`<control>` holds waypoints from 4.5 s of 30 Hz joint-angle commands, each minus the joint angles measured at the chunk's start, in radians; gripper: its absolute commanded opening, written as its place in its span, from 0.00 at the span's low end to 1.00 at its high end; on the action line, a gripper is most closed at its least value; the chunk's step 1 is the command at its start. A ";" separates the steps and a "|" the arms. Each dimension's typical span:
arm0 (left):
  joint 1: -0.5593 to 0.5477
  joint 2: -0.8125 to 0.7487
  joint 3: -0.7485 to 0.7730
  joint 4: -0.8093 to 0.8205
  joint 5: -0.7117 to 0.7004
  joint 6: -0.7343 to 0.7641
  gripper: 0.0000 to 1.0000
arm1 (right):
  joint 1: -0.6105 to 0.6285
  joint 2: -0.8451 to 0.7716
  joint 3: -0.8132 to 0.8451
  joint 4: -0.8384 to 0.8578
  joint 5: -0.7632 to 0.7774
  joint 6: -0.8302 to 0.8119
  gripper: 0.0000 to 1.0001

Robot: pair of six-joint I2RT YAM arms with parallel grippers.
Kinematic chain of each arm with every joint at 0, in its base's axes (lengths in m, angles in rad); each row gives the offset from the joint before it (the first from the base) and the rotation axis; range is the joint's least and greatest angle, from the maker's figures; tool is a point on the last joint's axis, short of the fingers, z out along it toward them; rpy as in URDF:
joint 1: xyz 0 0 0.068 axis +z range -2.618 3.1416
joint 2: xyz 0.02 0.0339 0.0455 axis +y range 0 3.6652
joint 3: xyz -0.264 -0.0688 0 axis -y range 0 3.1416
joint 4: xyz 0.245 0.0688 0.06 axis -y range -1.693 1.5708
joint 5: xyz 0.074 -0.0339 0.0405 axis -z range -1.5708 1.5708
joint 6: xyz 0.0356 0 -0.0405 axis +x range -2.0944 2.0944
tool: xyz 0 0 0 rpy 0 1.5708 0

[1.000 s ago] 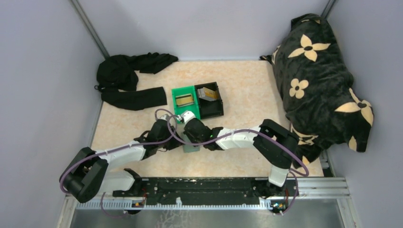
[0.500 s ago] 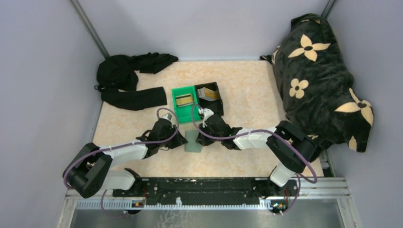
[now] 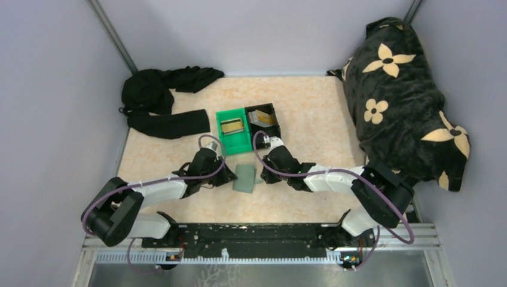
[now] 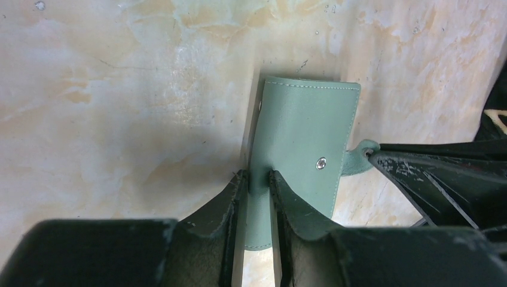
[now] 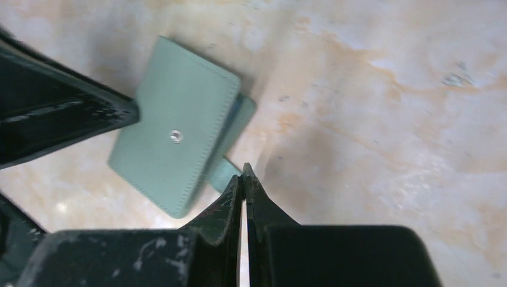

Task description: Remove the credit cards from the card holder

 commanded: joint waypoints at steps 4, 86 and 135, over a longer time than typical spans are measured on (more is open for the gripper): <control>0.007 -0.014 0.025 -0.079 -0.024 0.007 0.30 | -0.001 -0.071 0.032 -0.185 0.201 -0.051 0.27; 0.008 -0.515 0.107 -0.413 -0.360 0.075 0.56 | 0.202 0.238 0.428 -0.116 -0.013 -0.158 0.00; 0.009 -0.267 -0.056 -0.438 -0.268 -0.015 0.52 | 0.122 0.235 0.338 0.011 -0.076 -0.111 0.02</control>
